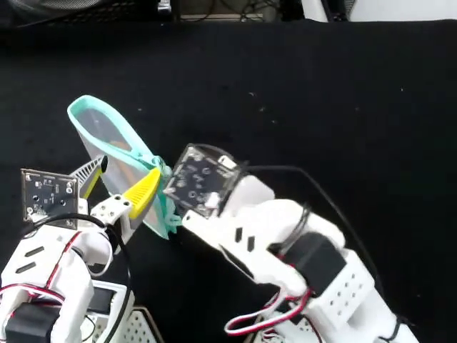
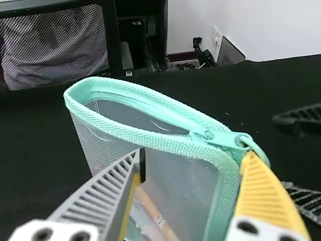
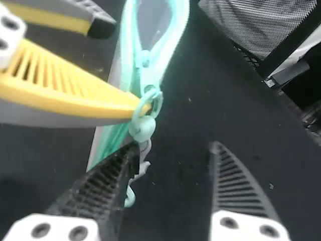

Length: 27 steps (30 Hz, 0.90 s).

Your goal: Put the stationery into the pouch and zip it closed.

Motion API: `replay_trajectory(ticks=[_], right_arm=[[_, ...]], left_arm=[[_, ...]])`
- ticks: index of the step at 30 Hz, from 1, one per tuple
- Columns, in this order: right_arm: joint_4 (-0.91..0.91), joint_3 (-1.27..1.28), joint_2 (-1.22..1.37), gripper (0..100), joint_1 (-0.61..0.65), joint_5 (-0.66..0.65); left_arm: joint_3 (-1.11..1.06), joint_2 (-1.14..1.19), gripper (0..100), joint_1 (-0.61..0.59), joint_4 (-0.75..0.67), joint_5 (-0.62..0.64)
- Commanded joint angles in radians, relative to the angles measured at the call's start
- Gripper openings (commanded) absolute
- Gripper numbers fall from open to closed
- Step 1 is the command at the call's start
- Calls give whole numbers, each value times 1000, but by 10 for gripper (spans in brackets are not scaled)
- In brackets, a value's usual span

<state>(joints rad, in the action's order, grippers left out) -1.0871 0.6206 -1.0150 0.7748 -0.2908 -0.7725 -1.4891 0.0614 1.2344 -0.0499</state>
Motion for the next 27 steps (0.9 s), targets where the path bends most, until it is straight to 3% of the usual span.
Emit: replay_trajectory(ticks=[1, 10, 19, 23, 27], right_arm=[[41, 25, -64, 279, -11, 68], [51, 130, -205, 279, 133, 74], [265, 297, -208, 269, 133, 68], [321, 318, -208, 172, 120, 66], [322, 312, -219, 11, 58, 66]], left_arm=[[2, 0, 315, -13, -3, -8], [4, 0, 315, -15, -3, -8], [10, 0, 315, -13, 3, -8], [10, 0, 315, -18, 2, -8], [10, 0, 315, -16, 3, -8]])
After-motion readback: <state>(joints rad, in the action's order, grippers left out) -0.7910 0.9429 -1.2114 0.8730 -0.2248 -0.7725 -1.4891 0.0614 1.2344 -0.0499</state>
